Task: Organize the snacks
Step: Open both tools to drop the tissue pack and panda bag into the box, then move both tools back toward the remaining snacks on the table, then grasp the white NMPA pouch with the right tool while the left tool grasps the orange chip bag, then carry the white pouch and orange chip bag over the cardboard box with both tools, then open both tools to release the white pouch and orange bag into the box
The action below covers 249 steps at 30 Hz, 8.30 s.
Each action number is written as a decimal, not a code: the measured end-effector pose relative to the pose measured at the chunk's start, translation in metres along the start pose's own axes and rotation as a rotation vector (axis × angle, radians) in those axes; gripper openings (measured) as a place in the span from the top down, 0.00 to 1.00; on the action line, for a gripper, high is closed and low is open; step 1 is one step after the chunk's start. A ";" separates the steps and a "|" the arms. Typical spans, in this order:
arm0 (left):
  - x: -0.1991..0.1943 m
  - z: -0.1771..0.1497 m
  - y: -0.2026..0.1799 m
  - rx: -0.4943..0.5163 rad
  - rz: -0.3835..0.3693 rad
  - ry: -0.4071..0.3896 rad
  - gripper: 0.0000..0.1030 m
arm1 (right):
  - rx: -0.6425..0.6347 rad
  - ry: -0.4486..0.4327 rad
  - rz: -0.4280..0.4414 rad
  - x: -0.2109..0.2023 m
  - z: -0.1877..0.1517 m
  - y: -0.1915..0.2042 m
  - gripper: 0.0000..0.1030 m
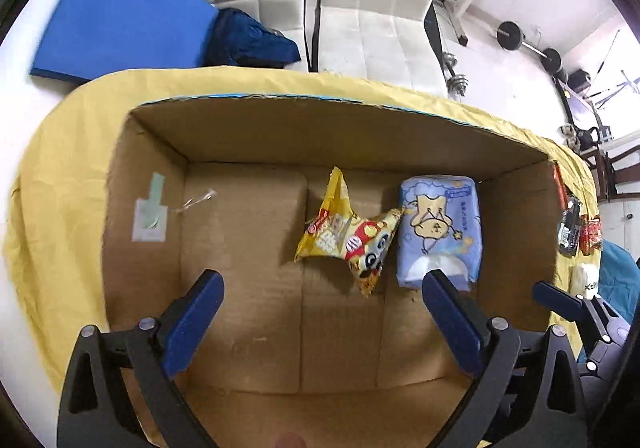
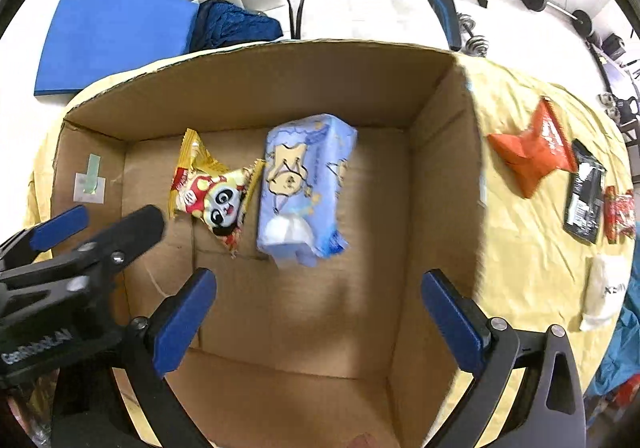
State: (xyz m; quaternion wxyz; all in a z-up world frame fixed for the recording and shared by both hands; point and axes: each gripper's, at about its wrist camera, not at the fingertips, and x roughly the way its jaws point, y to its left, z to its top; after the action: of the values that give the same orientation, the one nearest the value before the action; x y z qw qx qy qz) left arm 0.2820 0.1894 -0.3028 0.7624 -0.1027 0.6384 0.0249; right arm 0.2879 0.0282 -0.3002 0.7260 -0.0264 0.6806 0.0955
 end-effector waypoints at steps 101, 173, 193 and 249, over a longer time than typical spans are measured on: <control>0.146 -0.058 -0.328 0.211 -0.005 0.387 0.62 | 0.292 0.249 0.127 0.072 -0.098 -0.449 0.22; -0.098 -0.058 -0.062 -0.057 -0.074 -0.043 0.66 | 0.020 -0.104 0.252 -0.124 -0.072 -0.089 0.33; 0.036 -0.020 0.054 -0.217 -0.046 0.236 0.66 | -0.009 0.113 0.156 0.011 -0.020 0.008 0.33; -0.014 -0.015 0.029 -0.068 0.085 0.172 0.11 | -0.020 0.223 0.069 0.018 -0.032 0.007 0.04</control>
State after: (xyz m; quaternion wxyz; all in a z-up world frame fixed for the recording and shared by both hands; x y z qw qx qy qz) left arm 0.2596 0.2162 -0.2956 0.6993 -0.1033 0.7039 0.0699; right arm 0.2563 0.0315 -0.3198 0.6418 -0.0204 0.7566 0.1236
